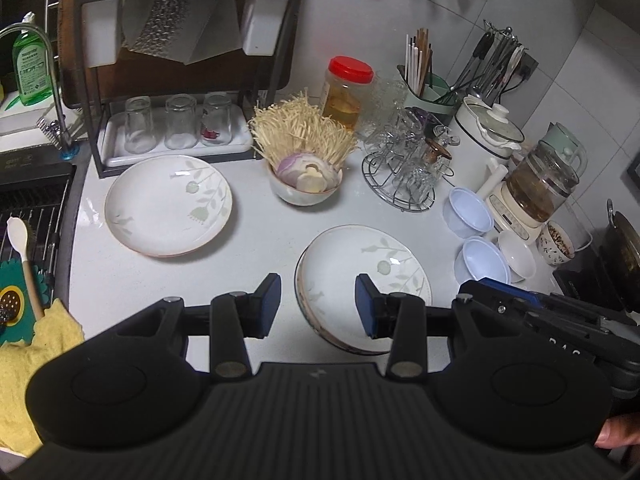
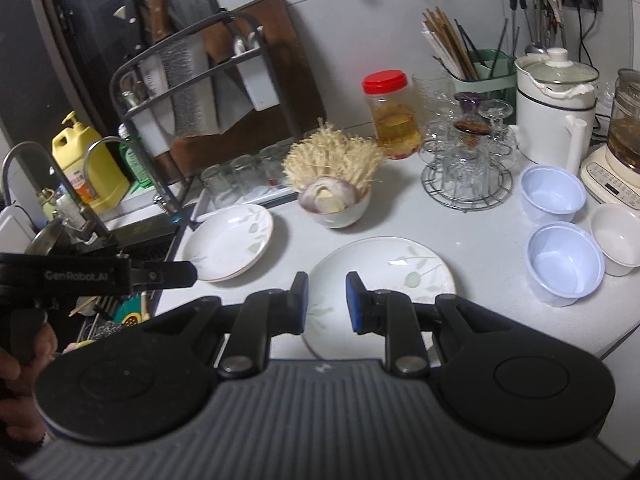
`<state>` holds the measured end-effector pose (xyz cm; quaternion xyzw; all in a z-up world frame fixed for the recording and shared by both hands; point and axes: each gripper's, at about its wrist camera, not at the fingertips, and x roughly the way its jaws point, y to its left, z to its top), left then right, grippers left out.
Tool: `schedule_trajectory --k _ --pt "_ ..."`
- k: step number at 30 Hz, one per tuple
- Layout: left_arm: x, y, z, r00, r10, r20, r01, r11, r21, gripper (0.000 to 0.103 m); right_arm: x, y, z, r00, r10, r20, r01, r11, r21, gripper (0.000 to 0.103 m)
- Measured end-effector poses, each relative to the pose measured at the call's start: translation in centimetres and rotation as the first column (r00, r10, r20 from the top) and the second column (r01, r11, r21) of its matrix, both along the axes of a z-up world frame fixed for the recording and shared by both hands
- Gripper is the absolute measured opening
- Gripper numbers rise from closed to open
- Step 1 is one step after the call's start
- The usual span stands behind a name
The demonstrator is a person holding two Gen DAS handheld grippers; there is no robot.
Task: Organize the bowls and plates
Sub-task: 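Move both grippers to the rim of the other white leaf plate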
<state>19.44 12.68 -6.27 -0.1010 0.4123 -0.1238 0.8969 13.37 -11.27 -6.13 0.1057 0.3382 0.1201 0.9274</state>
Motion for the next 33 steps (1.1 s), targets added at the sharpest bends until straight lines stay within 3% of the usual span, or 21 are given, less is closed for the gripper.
schedule_trajectory --k 17,33 --pt "-1.3 6.3 -0.3 1.000 0.009 -0.014 -0.009 1.000 -0.006 0.046 -1.2 6.7 -0.3 0.999 -0.011 -0.031 0.010 0.999 -0.032 0.024" --pt "0.7 12.2 -2.1 1.000 0.022 -0.009 -0.022 0.999 -0.035 0.047 -0.7 12.1 -1.8 0.995 -0.029 -0.097 0.028 0.999 -0.021 0.024"
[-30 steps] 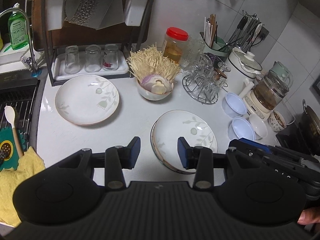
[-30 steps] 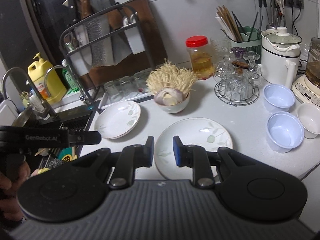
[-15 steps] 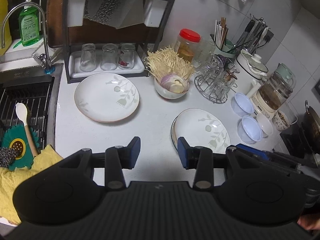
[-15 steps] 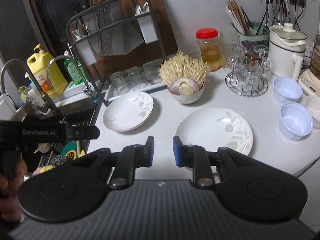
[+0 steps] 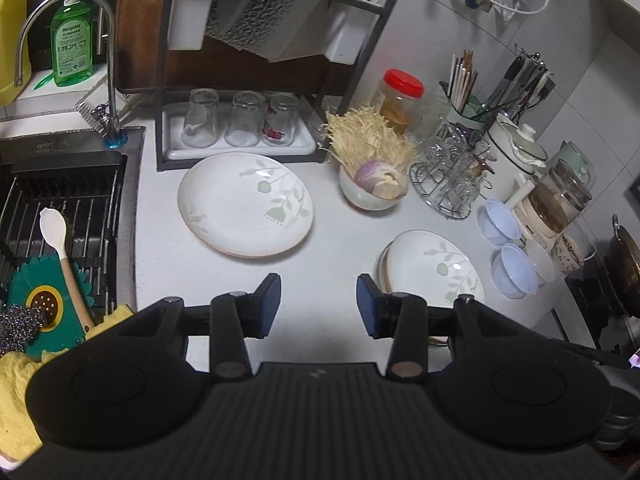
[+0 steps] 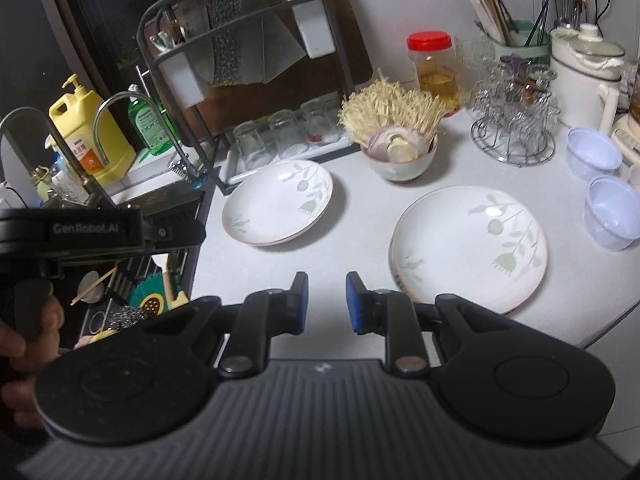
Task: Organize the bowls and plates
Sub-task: 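Move both grippers to the rim of the other white leaf plate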
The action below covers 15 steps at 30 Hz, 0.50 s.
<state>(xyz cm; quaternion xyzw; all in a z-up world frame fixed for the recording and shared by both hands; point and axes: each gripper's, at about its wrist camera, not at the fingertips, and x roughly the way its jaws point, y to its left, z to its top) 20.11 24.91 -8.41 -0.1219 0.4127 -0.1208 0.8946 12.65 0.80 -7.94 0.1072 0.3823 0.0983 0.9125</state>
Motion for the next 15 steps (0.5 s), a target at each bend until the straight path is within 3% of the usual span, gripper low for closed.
schedule_trajectory --k 9,10,12,15 --pt "3.8 2.7 -3.7 0.992 0.087 -0.089 -0.086 0.996 0.019 0.057 3.6 0.6 -1.7 0.999 0.005 -0.040 -0.003 1.000 0.029 0.026" --pt "4.2 3.1 -4.2 0.990 0.101 -0.102 -0.099 0.995 0.019 0.058 4.2 0.5 -2.0 0.999 0.010 -0.044 -0.009 0.999 0.031 0.031" --pt "5.0 3.6 -5.2 0.985 0.127 -0.113 -0.125 0.992 0.026 0.062 5.5 0.5 -2.5 0.999 0.025 -0.045 -0.023 0.999 0.038 0.056" --pt "6.0 4.5 -6.5 0.977 0.172 -0.122 -0.168 0.985 0.045 0.068 7.7 0.7 -3.6 0.996 0.070 -0.055 -0.068 0.996 0.054 0.056"
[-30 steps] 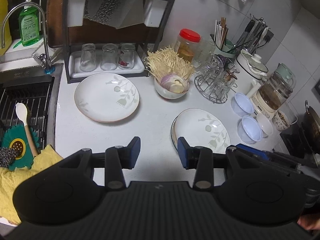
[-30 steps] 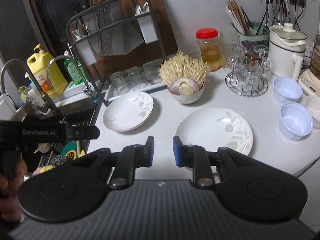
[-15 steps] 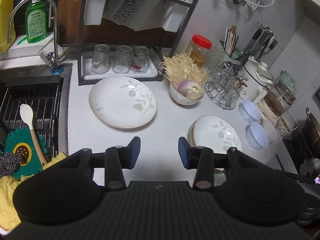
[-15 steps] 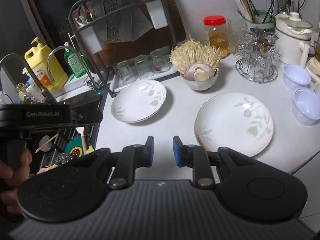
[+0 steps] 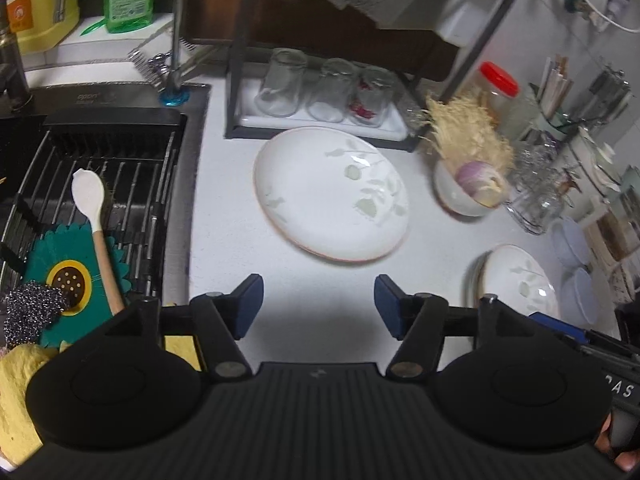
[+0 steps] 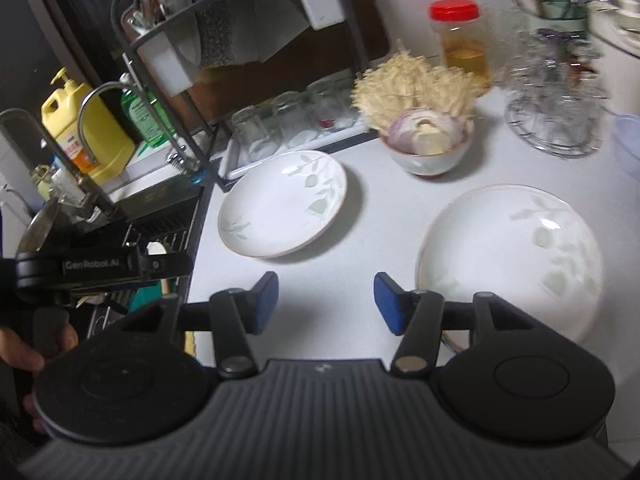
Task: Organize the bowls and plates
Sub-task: 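Move both grippers to the rim of the other white leaf plate, then close both grippers on the rim of the second white plate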
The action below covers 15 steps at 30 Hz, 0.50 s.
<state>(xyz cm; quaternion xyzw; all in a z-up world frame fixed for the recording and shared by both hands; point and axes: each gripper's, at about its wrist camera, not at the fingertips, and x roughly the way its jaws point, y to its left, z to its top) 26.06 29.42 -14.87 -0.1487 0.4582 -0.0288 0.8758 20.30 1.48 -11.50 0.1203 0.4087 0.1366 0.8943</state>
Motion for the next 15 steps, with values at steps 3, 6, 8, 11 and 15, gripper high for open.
schedule_trajectory --k 3,6,8,11,15 --pt "1.1 0.9 -1.1 0.999 0.038 -0.001 -0.038 0.999 0.013 0.068 2.4 0.4 -1.4 0.999 0.043 -0.013 -0.043 0.999 0.021 0.056" --pt "2.5 1.6 -2.2 0.997 0.077 0.003 -0.077 0.997 0.030 0.068 4.9 1.1 -2.7 0.997 0.077 -0.022 -0.076 0.996 0.038 0.056" --pt "3.7 2.0 -2.9 0.993 0.118 -0.019 -0.118 0.993 0.022 0.068 6.6 1.6 -3.4 0.996 0.090 -0.016 -0.089 0.995 0.045 0.056" --pt "6.0 2.9 -3.8 0.986 0.167 -0.016 -0.167 0.985 -0.038 0.068 9.5 2.0 -4.7 0.997 0.081 -0.014 -0.080 0.995 0.054 0.056" --pt "8.8 3.0 -5.0 0.984 0.179 -0.018 -0.179 0.984 -0.003 0.068 12.9 2.5 -6.4 0.997 0.074 -0.019 -0.073 0.996 0.051 0.056"
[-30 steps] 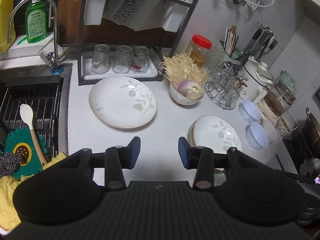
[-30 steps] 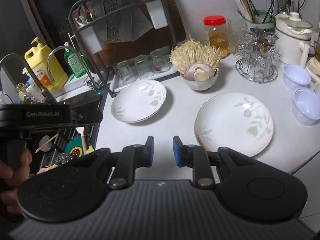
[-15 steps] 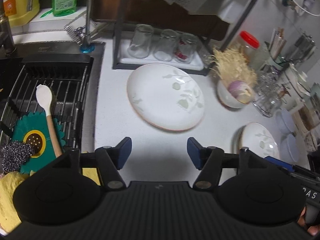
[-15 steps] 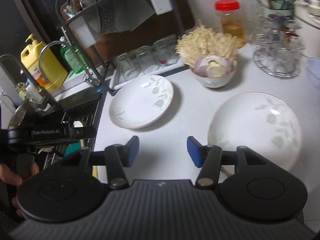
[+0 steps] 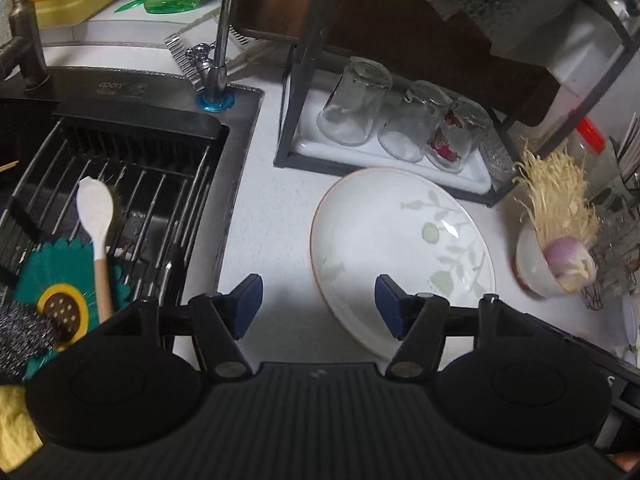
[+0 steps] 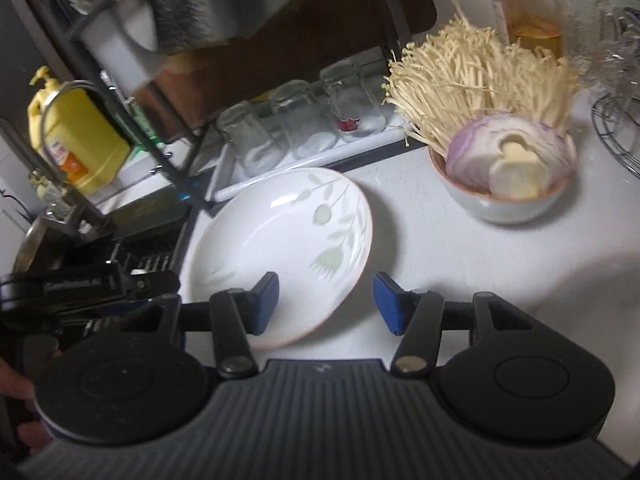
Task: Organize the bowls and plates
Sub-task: 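Close both grippers on the rim of the second white plate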
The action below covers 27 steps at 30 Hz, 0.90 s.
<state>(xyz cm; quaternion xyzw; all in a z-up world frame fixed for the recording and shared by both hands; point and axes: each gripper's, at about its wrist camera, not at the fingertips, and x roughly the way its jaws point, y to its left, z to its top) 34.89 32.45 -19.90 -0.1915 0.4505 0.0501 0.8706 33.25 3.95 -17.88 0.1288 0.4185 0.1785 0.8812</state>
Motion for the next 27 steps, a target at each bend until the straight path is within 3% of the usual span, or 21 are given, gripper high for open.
schedule_trajectory --k 10,13,17,20,22,27 --pt "4.6 -0.7 -2.9 1.000 -0.009 -0.026 0.009 1.000 -0.001 0.067 5.4 0.5 -2.9 0.999 0.050 -0.020 -0.050 0.998 -0.028 0.055" --pt "5.5 -0.6 -3.8 0.999 0.000 -0.047 -0.001 1.000 -0.021 0.067 6.4 0.4 -3.5 0.998 0.050 -0.039 -0.050 0.998 -0.023 0.049" --pt "6.1 -1.1 -4.2 0.999 -0.019 -0.036 0.020 1.000 0.016 0.066 7.3 0.9 -4.3 0.996 0.060 -0.060 -0.061 0.998 -0.028 0.034" --pt "6.5 -1.4 -4.2 0.999 -0.033 -0.042 0.033 0.999 0.014 0.059 7.6 1.3 -4.4 0.995 0.076 -0.063 -0.077 0.997 -0.016 0.027" --pt "6.7 -1.6 -4.1 0.998 -0.046 -0.046 0.047 0.999 0.004 0.052 7.7 1.3 -4.3 0.995 0.072 -0.067 -0.073 0.997 -0.006 0.028" --pt "6.8 -1.8 -3.9 0.995 -0.058 -0.076 0.057 0.998 -0.017 0.051 7.4 1.2 -4.0 0.995 0.061 -0.084 -0.062 0.998 -0.007 0.027"
